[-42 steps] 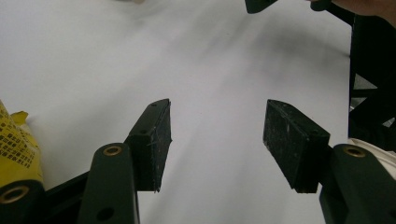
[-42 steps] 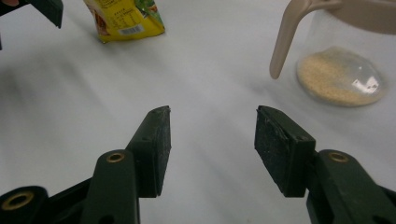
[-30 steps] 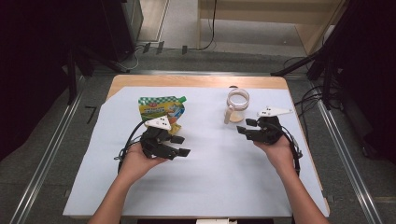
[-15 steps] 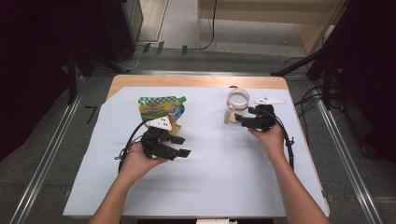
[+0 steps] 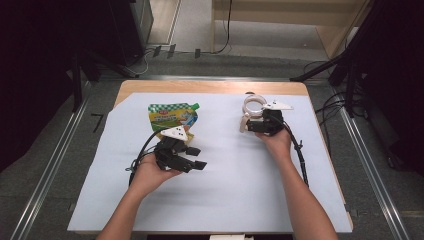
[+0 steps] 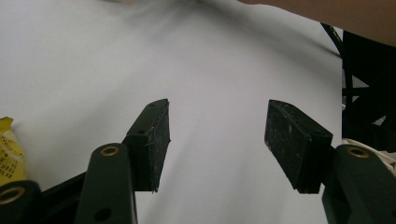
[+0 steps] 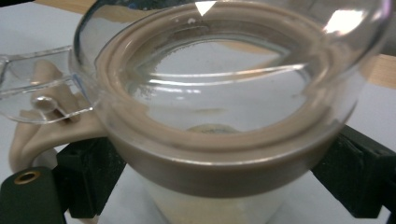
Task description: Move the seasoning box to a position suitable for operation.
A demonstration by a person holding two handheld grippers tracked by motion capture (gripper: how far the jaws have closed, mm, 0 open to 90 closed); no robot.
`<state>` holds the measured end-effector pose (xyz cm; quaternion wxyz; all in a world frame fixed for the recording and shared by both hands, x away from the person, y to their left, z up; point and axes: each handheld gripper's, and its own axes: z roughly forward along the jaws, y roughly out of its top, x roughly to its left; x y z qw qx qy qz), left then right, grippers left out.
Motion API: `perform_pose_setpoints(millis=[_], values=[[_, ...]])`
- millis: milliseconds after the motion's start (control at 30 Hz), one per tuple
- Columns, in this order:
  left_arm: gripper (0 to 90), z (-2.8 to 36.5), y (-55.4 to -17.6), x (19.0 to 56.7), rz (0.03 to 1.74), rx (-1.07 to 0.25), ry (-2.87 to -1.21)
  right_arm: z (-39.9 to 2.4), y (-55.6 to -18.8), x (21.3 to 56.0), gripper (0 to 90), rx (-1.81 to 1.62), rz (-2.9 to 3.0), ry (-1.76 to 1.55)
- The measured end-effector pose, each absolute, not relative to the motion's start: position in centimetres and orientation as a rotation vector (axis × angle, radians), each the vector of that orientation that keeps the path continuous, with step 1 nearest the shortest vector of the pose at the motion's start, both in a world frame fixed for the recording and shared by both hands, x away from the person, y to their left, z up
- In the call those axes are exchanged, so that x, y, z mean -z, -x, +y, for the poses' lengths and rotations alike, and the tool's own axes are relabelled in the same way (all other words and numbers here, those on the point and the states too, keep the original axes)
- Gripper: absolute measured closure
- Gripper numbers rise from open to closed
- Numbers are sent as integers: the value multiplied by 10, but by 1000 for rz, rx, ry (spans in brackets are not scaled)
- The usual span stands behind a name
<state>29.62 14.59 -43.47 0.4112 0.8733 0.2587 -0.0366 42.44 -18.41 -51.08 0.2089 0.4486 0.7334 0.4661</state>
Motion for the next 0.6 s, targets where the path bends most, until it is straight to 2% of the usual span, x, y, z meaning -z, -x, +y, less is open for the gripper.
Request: perform_pose_setpoints(millis=[600], values=[[405,148,-300,438,666,110,-2192,-183,-416,499,120,-1275,2069,-1256]])
